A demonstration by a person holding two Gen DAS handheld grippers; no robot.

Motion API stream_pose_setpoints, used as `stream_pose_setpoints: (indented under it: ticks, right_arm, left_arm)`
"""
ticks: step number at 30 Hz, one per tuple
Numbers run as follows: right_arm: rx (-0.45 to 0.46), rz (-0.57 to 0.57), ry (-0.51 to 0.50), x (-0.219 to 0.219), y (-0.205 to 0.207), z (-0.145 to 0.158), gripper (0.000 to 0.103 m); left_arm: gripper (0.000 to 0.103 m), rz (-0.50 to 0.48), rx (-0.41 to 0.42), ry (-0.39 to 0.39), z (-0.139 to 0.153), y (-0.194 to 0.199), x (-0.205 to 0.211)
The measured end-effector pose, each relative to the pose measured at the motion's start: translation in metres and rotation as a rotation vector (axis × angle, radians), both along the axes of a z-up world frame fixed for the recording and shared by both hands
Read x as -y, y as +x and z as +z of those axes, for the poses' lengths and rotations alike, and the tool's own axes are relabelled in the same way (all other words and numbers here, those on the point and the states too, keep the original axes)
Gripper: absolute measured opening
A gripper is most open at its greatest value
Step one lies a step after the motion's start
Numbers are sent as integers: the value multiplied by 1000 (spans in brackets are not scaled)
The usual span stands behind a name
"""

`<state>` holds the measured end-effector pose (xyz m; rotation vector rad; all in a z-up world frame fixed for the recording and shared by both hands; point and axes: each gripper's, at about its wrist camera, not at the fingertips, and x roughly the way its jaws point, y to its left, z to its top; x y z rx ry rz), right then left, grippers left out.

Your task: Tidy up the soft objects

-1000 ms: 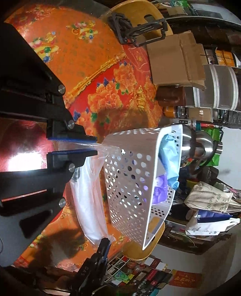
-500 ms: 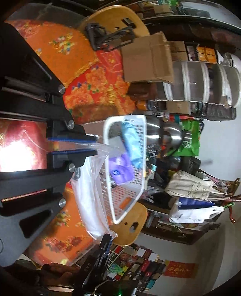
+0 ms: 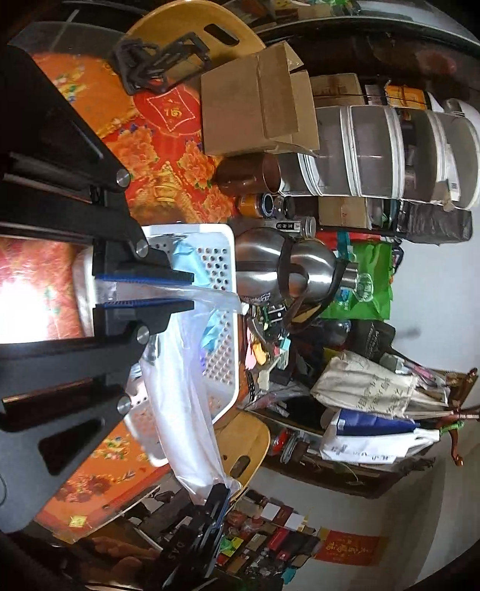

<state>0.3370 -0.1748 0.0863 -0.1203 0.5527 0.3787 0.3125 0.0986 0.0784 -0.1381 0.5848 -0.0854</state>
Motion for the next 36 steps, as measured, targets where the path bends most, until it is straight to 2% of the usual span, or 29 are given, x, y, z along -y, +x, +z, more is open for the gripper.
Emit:
stream_pose_setpoints:
  ticks: [4,11,21,22,24,25,26,27,28,29,34,36]
  right_arm:
    - [-46,-21,-21,-6,38,-9,6]
    - [-80,-41,-27,-7,70,-33,6]
    - [-114,-54,-70,-13,82,-66,6]
    - [-117,-53,-66,-13,82,-67,6]
    - [-125,-49,-58,-12,82,-69,10]
    - [-139,-49,-58,-11,83,-71,16]
    - [-148,-51,-58,-11,83,-73,27]
    - [-156,-54,-60,-10,82,-74,38]
    - [-156,-61,-62,-9,80,-76,65]
    - [-152,-60,-61,-9,77,-76,84]
    - [-176,-49,-58,-8,69,-79,94]
    - [-172,-50,-45,-5,64,-79,95]
  left_arm:
    - [6,21,-28,8,-1,39,-3]
    - [6,36,-82,48,-22,79,2]
    - [7,50,-105,71,-52,90,4]
    - [11,53,-103,74,-54,89,3]
    - [35,52,-96,59,-56,87,0]
    - [66,53,-95,57,-56,85,-1]
    - [88,62,-89,69,-56,82,0]
    - [92,76,-72,95,-55,78,3]
    - [93,83,-43,125,-53,73,6]
    - [93,79,-25,140,-51,69,10]
    - [99,48,-38,139,-50,56,24]
    - [102,22,-50,142,-52,50,31]
